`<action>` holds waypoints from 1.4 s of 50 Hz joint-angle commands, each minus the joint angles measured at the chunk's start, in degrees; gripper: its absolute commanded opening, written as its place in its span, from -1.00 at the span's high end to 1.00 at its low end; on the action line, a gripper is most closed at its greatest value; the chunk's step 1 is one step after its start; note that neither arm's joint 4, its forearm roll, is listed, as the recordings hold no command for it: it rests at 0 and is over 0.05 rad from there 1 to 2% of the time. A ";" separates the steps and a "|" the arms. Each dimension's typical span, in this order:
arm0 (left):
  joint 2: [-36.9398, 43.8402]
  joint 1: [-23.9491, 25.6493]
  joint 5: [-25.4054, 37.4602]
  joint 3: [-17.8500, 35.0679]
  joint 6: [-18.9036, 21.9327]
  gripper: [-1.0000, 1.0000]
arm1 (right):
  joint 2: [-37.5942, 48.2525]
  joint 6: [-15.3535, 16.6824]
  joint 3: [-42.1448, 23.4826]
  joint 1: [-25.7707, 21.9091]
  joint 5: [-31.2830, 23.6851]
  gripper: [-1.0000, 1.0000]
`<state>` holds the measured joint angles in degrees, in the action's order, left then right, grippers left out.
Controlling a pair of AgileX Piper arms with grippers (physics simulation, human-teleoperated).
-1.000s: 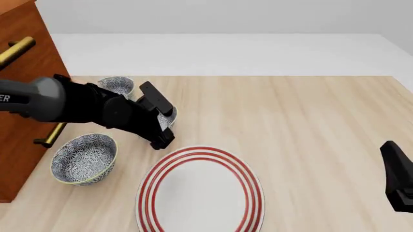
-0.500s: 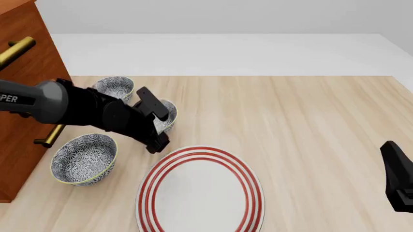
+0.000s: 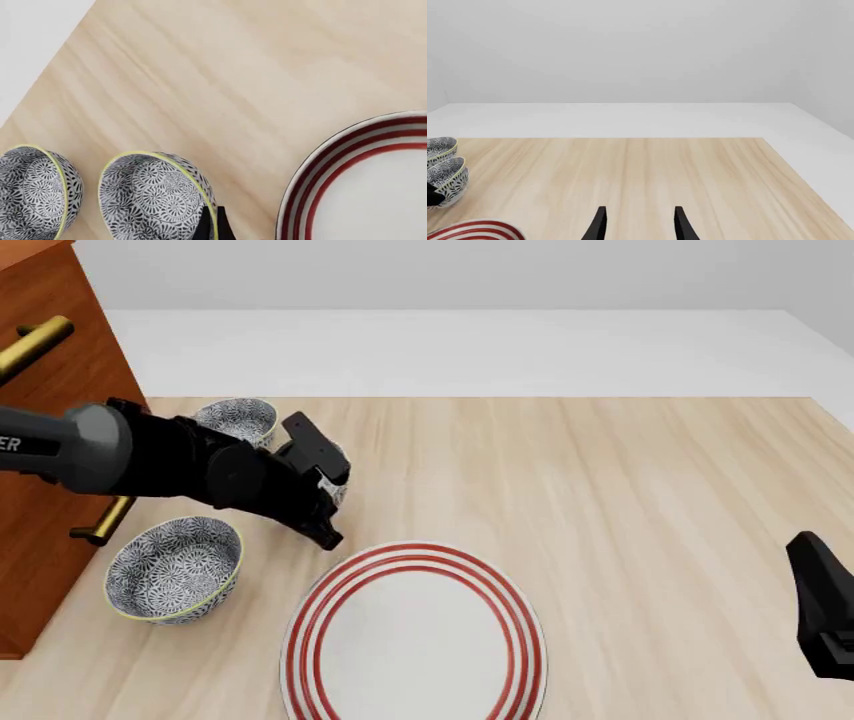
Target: Pick up the bowl and put it in the middle on the plate.
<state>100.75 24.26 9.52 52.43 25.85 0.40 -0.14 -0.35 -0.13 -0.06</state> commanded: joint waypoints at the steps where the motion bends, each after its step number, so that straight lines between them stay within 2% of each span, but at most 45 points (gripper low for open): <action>1: -1.92 1.20 0.24 -0.50 0.30 1.00 | 0.00 0.00 0.00 0.00 0.00 -1.00; 9: -4.78 2.26 0.79 -0.65 -0.02 1.00 | 0.01 -0.01 0.00 0.02 0.00 -1.00; 30: -13.48 11.24 5.29 -1.67 -0.57 1.00 | 0.00 0.00 0.00 0.00 0.00 -1.00; 37: -15.88 12.67 7.02 -1.22 -0.20 1.00 | 0.00 -0.01 0.00 0.01 0.00 -1.00; 42: -18.71 15.83 9.58 -0.10 -2.89 1.00 | 0.00 0.01 0.00 0.01 0.00 -1.00; 59: -24.80 22.20 12.21 -1.38 -3.63 1.00 | -0.01 0.01 0.00 -0.01 0.00 -1.00; 70: -27.32 25.57 12.08 -4.63 -4.30 1.00 | 0.01 -0.01 0.00 0.00 0.00 -1.00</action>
<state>76.15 46.69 21.22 49.62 22.20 0.40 -0.14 -0.35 -0.12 -0.06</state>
